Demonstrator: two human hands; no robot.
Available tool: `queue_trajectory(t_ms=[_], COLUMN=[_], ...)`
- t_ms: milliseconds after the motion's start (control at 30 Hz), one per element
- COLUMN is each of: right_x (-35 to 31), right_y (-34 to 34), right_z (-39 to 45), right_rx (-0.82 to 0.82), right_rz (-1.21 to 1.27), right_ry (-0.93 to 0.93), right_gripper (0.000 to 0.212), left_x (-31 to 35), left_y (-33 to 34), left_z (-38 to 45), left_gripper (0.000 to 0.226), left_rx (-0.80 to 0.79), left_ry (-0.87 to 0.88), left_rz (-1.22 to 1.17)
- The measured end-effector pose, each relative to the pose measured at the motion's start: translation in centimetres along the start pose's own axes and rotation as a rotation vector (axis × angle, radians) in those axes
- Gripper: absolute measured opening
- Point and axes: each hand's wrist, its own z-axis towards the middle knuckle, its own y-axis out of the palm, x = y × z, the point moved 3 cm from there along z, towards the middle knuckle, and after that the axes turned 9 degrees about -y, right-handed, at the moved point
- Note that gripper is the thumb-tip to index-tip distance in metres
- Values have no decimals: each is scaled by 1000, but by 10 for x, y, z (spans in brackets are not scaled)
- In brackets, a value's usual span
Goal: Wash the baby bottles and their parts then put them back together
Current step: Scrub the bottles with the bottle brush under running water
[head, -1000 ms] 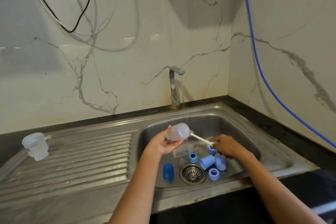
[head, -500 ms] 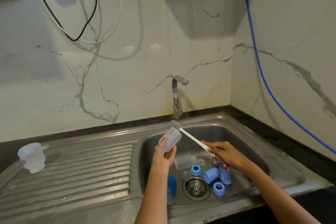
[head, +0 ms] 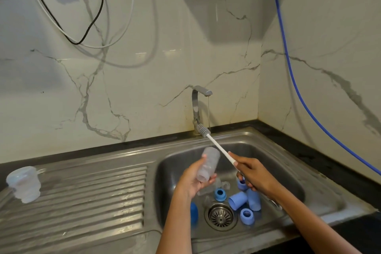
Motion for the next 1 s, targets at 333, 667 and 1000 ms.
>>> queue_trajectory(t_ms=[333, 667, 1000], right_x=[-6, -22, -15], right_y=[-1, 22, 18], right_z=[-9, 0, -10], right_rx=[-227, -201, -192], right_rz=[1, -19, -5], right_ry=[27, 17, 73], right_gripper=[34, 33, 36], left_x=[20, 17, 10], left_y=[-23, -16, -14], left_z=[1, 4, 4], left_gripper=[53, 34, 27], left_rx=[151, 284, 311], left_ry=[196, 255, 239], left_rz=[-588, -403, -331])
